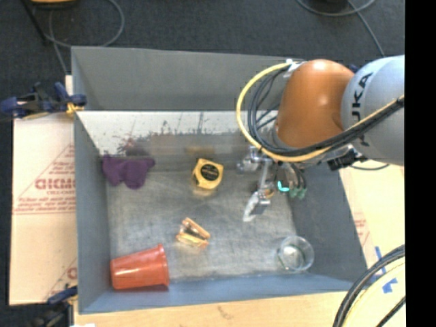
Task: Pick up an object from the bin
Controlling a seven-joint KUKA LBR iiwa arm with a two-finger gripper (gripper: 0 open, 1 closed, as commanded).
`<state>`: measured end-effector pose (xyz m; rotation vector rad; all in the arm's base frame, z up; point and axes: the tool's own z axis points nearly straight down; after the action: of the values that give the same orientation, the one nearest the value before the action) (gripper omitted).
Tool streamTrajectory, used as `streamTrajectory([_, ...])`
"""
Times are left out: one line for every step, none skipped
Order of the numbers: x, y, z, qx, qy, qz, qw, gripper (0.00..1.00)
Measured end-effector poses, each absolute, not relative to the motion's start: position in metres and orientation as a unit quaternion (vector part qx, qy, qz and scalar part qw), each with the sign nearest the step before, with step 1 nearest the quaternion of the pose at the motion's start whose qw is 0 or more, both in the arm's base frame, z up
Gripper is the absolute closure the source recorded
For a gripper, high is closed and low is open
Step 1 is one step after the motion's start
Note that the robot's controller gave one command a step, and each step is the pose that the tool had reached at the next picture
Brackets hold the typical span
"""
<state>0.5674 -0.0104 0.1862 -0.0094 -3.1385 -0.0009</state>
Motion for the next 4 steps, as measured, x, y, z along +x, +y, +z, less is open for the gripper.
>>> streamTrajectory([0.569, -0.011, 0.19, -0.003, -1.0, 0.0, -0.002, 0.0])
streamTrajectory([0.576, 0.029, 0.146, 0.011, -1.0, 0.001, -0.006, 0.0])
streamTrajectory([0.568, 0.048, 0.1, -0.038, -0.999, -0.001, -0.002, 0.0])
streamTrajectory([0.562, 0.051, 0.089, -0.075, -0.997, 0.0, -0.002, 0.0])
